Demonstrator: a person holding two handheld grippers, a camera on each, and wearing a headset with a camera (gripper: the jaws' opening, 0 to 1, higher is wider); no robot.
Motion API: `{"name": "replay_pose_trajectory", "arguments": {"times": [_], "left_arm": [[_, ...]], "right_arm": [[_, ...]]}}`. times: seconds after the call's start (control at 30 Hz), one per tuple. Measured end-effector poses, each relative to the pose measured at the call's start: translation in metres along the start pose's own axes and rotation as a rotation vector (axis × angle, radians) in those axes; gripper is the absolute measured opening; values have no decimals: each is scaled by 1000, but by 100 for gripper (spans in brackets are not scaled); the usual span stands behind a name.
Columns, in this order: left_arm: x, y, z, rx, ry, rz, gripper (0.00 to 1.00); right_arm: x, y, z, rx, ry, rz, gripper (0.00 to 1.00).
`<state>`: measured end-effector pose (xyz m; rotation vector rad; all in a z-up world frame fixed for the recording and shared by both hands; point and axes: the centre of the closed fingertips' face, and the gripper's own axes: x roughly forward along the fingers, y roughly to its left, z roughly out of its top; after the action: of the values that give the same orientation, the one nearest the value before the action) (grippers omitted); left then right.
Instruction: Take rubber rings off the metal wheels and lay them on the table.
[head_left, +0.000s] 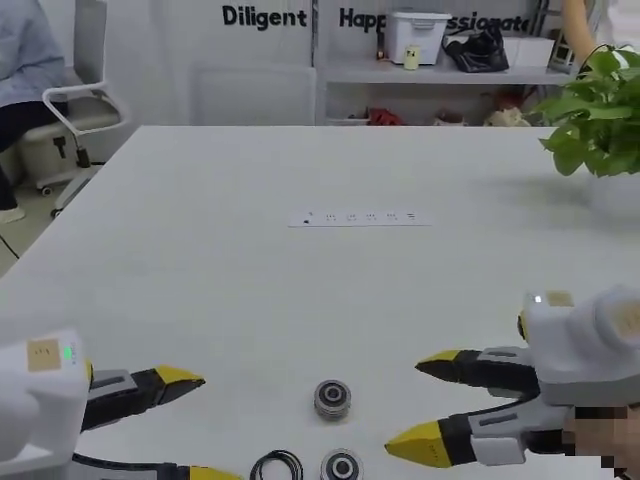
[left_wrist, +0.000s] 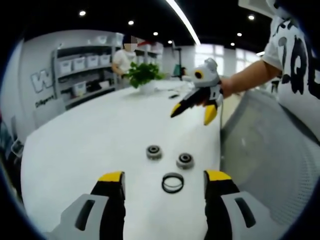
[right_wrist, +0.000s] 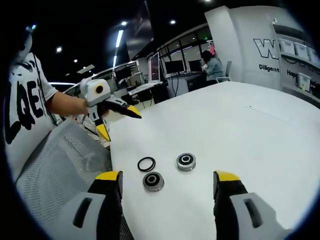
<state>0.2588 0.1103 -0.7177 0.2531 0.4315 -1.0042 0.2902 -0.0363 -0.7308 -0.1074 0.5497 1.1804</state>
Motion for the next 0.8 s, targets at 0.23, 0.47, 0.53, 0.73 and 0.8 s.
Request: {"name": "replay_pose_trajectory", "arguments": {"times": [0.23, 0.47, 0.53, 0.73, 0.8], "left_arm": [[-2, 2, 4, 7, 0, 5, 67], [-6, 7, 8, 8, -5, 18, 69], [-7, 8, 9, 7, -8, 19, 70], [-8, 7, 10, 11, -7, 20, 70], [-8, 8, 10, 13, -7, 22, 71]], "right_arm": [[-8, -2, -8, -25, 17, -15, 75], [-19, -8, -11, -17, 8, -46, 78], [-22, -8, -13, -17, 8, -51, 79], [-26, -11, -15, -22, 14, -66, 80], [-27, -11, -15, -20, 10, -69, 80]]}}
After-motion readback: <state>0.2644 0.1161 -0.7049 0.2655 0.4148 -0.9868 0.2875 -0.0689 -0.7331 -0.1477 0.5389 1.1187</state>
